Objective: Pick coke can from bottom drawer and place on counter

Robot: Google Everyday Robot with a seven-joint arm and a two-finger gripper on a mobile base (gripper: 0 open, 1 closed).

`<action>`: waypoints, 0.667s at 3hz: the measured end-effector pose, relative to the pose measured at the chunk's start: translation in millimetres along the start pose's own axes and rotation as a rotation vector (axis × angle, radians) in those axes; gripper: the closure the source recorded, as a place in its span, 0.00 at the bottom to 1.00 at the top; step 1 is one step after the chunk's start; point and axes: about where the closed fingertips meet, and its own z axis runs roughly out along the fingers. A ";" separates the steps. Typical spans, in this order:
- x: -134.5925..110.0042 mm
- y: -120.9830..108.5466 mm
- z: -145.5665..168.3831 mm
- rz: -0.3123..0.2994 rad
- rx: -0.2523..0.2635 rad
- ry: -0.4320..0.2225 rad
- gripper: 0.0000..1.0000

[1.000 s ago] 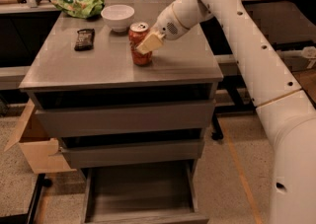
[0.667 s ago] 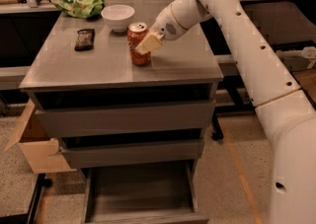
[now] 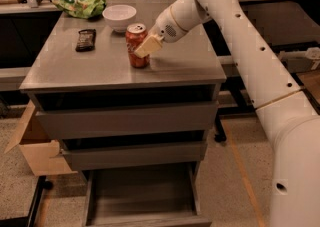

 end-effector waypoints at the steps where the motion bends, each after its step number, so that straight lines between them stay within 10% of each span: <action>1: -0.3 0.6 3.4 -0.001 -0.004 0.000 0.04; 2: -0.6 1.0 5.5 -0.001 -0.006 0.000 0.00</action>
Offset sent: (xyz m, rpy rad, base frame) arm 0.0002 0.0024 -0.0018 0.0005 0.0017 0.0030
